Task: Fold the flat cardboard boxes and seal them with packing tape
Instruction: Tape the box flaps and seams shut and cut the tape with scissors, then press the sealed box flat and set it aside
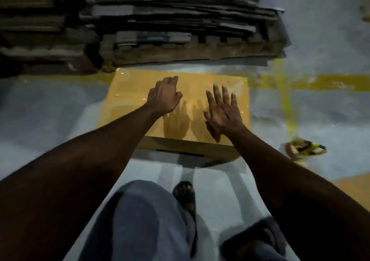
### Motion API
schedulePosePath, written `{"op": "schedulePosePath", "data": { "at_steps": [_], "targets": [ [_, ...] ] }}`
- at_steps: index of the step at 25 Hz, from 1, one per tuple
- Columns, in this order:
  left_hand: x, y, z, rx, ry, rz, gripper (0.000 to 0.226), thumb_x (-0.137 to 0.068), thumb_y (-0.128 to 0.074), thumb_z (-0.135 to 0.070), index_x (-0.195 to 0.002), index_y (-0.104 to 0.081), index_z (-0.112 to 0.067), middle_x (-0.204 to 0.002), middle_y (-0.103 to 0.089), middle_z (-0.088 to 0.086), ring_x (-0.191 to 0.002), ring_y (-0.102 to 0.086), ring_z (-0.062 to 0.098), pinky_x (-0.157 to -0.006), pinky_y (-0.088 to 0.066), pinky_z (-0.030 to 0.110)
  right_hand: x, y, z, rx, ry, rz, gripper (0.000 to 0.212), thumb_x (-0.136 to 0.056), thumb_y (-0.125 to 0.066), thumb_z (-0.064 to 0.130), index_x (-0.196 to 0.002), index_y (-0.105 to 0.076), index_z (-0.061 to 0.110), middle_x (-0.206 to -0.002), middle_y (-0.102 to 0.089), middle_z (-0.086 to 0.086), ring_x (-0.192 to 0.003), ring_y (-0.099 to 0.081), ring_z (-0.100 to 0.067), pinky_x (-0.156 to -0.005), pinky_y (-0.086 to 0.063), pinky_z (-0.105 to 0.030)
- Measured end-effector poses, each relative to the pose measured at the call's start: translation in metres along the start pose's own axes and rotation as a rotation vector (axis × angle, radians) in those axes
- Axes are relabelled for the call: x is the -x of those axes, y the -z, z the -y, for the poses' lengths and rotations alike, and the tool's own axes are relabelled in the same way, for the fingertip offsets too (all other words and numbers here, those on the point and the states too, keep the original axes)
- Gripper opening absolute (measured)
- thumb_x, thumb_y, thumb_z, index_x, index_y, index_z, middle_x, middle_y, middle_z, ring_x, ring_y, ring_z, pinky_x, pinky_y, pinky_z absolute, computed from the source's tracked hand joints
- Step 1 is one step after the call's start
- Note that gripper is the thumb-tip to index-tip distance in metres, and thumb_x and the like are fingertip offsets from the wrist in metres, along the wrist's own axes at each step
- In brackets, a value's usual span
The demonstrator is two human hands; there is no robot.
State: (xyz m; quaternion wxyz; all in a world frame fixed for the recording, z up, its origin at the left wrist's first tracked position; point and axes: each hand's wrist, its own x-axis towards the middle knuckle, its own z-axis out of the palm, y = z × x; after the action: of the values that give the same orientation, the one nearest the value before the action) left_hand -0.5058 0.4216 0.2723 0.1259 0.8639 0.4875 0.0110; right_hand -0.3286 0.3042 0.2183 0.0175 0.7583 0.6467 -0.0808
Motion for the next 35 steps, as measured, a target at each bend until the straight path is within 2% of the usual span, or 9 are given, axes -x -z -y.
{"op": "schedulePosePath", "data": {
  "at_steps": [5, 8, 12, 15, 18, 25, 27, 30, 35],
  "targets": [
    [0.003, -0.033, 0.153, -0.029, 0.390, 0.104, 0.062, -0.095, -0.048, -0.042, -0.147, -0.027, -0.016, -0.153, -0.024, 0.018, -0.135, -0.030, 0.042, -0.104, -0.032, 0.055, -0.022, -0.058, 0.012, -0.060, -0.083, 0.085, 0.071, -0.099, -0.015, 0.061, -0.156, 0.003, 0.023, -0.164, 0.011, -0.009, -0.149, 0.011, -0.039, -0.118, 0.003, -0.060],
    [-0.009, -0.046, 0.195, 0.117, 0.692, 0.067, 0.062, -0.089, -0.054, -0.048, -0.138, -0.030, -0.019, -0.143, -0.032, 0.018, -0.126, -0.037, 0.043, -0.099, -0.034, 0.055, -0.046, -0.066, -0.009, -0.080, -0.302, 0.038, 0.069, -0.098, -0.017, 0.064, -0.155, 0.001, 0.030, -0.164, 0.009, -0.008, -0.147, 0.011, -0.047, -0.112, 0.008, -0.065],
    [-0.034, -0.043, 0.202, 0.394, 0.779, -0.068, 0.076, -0.081, -0.065, -0.042, -0.142, -0.028, -0.018, -0.140, -0.039, 0.017, -0.125, -0.041, 0.041, -0.101, -0.038, 0.051, -0.071, -0.073, -0.047, -0.201, -0.841, -0.128, 0.075, -0.092, -0.032, 0.063, -0.153, -0.016, 0.022, -0.157, -0.019, -0.026, -0.138, -0.022, -0.055, -0.109, -0.016, -0.068],
    [-0.041, -0.031, 0.198, 0.529, 0.901, -0.074, 0.070, -0.083, -0.062, -0.044, -0.141, -0.035, -0.018, -0.140, -0.035, 0.016, -0.124, -0.039, 0.040, -0.088, -0.040, 0.044, -0.070, -0.063, -0.053, -0.351, -1.016, -0.217, 0.075, -0.092, -0.043, 0.057, -0.151, -0.024, 0.015, -0.143, -0.040, -0.022, -0.126, -0.042, -0.045, -0.102, -0.032, -0.055],
    [-0.034, -0.008, 0.187, 0.580, 0.959, -0.115, 0.059, -0.082, -0.058, -0.046, -0.132, -0.046, -0.018, -0.135, -0.037, 0.015, -0.118, -0.040, 0.039, -0.078, -0.040, 0.044, -0.059, -0.044, -0.054, -0.417, -1.040, -0.291, 0.065, -0.090, -0.045, 0.050, -0.142, -0.035, 0.012, -0.137, -0.046, -0.019, -0.125, -0.046, -0.040, -0.100, -0.033, -0.053],
    [0.009, 0.070, 0.159, 0.962, 0.770, -0.496, 0.049, -0.075, -0.056, -0.029, -0.123, -0.055, -0.018, -0.120, -0.059, 0.009, -0.107, -0.055, 0.030, -0.088, -0.047, 0.040, -0.023, 0.036, -0.049, -0.697, -0.928, -0.616, 0.051, -0.099, -0.039, 0.033, -0.142, -0.035, 0.007, -0.142, -0.040, -0.018, -0.129, -0.042, -0.037, -0.100, -0.034, -0.048],
    [0.034, 0.065, 0.155, 1.006, 0.781, -0.525, 0.039, -0.088, -0.052, -0.028, -0.124, -0.050, -0.013, -0.118, -0.059, 0.010, -0.105, -0.056, 0.029, -0.086, -0.048, 0.039, -0.006, 0.042, -0.054, -0.658, -0.890, -0.508, 0.042, -0.103, -0.034, 0.028, -0.135, -0.041, 0.001, -0.140, -0.038, -0.024, -0.126, -0.042, -0.041, -0.098, -0.033, -0.044],
    [0.076, 0.033, 0.160, 0.975, 0.919, -0.369, 0.047, -0.095, -0.037, -0.042, -0.127, -0.049, -0.010, -0.121, -0.057, 0.016, -0.106, -0.056, 0.032, -0.081, -0.046, 0.039, 0.030, 0.032, -0.059, -0.607, -0.872, -0.342, 0.041, -0.106, -0.029, 0.024, -0.134, -0.042, -0.002, -0.133, -0.043, -0.031, -0.118, -0.048, -0.046, -0.096, -0.038, -0.047],
    [0.095, -0.005, 0.168, 0.438, 0.898, 0.021, 0.054, -0.094, -0.043, -0.048, -0.119, -0.057, -0.003, -0.115, -0.060, 0.022, -0.101, -0.058, 0.040, -0.088, -0.050, 0.043, 0.032, 0.026, -0.048, -0.666, -0.834, -0.278, 0.051, -0.096, -0.044, 0.040, -0.133, -0.044, 0.004, -0.129, -0.055, -0.027, -0.119, -0.053, -0.044, -0.096, -0.043, -0.049]
  ]
}}
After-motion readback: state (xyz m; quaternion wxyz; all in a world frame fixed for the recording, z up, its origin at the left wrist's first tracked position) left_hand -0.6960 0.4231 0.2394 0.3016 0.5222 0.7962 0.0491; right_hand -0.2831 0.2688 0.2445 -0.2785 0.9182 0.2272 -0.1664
